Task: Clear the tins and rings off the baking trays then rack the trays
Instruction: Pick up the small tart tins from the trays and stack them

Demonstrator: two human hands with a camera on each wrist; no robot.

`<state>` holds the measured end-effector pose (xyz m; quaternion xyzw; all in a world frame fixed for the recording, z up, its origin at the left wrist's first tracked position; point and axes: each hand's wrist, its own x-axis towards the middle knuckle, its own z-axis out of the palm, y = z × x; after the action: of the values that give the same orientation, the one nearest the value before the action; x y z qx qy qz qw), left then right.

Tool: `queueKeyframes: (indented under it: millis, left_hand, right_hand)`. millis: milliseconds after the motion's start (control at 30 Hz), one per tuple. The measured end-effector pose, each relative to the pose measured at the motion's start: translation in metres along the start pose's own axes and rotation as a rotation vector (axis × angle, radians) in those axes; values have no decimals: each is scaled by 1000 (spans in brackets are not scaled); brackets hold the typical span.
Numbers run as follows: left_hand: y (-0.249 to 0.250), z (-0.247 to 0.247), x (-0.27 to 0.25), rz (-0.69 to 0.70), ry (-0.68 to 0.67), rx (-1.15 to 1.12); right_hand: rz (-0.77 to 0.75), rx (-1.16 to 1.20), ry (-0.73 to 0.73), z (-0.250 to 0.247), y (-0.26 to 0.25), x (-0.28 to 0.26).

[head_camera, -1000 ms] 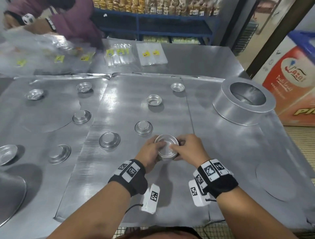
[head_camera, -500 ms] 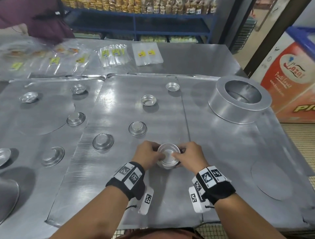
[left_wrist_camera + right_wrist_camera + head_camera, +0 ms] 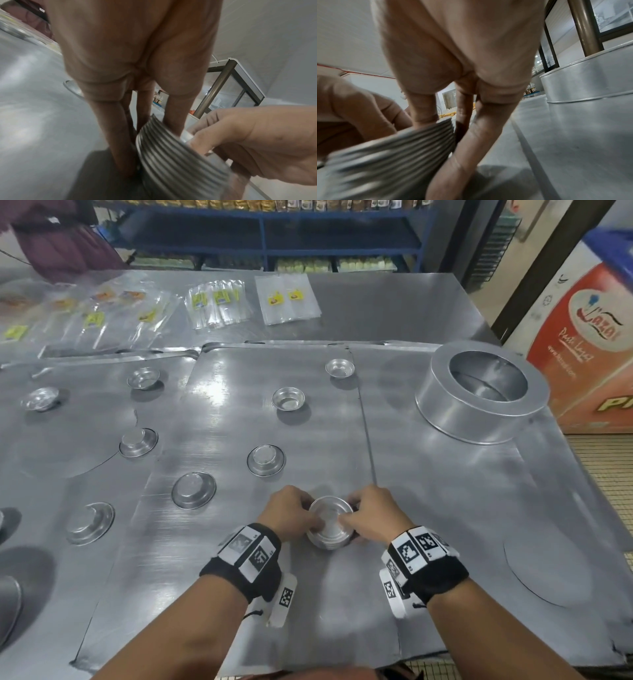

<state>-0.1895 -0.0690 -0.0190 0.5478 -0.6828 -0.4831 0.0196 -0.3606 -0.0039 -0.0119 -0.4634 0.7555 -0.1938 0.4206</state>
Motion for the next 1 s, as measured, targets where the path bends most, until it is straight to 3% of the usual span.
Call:
queueKeyframes:
  millis: [167, 367, 500, 633, 800, 1000]
  left_hand:
    - [13, -22, 22, -51, -84, 3]
    - [51, -61, 54, -4, 27, -177]
    - [71, -87, 91, 77, 185, 94]
    - [88, -105, 133, 104, 290, 249]
    - [87, -116, 184, -45, 229, 438]
    - [80, -115, 220, -90, 214, 552]
  right_hand:
    - [88, 69, -90, -28, -13, 21]
    - [27, 12, -52, -64, -29, 81]
    - [-120, -297, 79, -89, -45, 131]
    - [-188, -420, 194, -106, -56, 195]
    - [-246, -571, 279, -121, -61, 264]
    - [-238, -634, 281, -127, -66, 319]
